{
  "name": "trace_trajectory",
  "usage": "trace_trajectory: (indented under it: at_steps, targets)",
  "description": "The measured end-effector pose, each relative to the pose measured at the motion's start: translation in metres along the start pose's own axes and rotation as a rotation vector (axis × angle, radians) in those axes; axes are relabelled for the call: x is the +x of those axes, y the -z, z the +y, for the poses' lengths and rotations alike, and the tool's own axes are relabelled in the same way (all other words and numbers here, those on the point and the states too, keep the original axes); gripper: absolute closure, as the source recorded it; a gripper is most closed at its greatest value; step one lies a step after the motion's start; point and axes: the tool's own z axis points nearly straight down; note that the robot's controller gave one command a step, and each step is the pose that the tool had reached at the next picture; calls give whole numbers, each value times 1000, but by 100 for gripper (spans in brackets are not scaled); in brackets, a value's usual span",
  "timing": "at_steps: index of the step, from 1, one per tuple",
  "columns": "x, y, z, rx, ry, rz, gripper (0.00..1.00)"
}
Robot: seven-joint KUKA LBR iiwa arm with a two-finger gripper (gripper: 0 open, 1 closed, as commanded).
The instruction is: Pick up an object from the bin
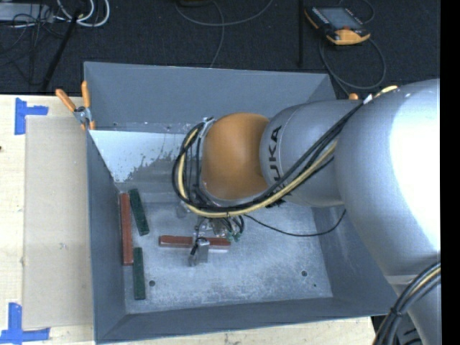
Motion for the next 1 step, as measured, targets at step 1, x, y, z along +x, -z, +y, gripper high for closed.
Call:
trace_trajectory:
  at_steps: [1]
  targets:
    - [-1, 4, 1, -1, -3, -4, 100]
